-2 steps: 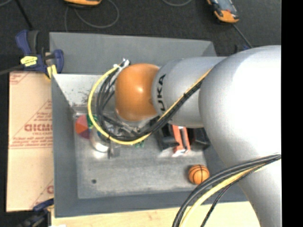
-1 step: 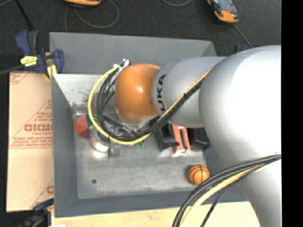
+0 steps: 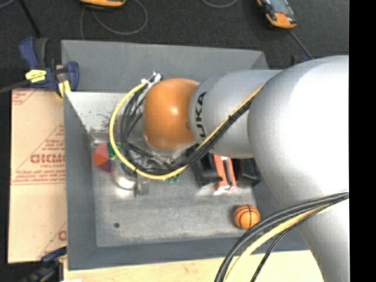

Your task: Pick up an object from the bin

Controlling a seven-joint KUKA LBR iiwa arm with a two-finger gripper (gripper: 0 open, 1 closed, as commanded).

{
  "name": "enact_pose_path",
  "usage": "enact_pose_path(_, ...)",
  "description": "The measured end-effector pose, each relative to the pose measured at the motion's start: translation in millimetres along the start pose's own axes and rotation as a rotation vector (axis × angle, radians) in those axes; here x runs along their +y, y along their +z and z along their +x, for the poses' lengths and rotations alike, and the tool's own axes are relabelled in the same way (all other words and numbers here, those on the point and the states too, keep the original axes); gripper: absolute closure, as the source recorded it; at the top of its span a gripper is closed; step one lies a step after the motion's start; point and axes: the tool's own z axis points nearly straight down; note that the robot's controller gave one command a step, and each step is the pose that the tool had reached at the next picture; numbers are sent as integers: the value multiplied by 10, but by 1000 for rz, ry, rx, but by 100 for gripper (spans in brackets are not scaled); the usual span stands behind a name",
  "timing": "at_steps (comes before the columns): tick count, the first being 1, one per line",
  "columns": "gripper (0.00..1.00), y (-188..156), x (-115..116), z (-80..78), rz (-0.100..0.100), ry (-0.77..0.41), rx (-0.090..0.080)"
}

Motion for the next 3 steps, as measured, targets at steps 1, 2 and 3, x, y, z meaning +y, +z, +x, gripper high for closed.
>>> enact_pose_path(1,100,-94,0,1,0,0,1)
enact_pose_path(2,100,-181,-2,-8,0,1,-2)
enact_pose_path(3,100,-239,-3,-9,0,1,-3)
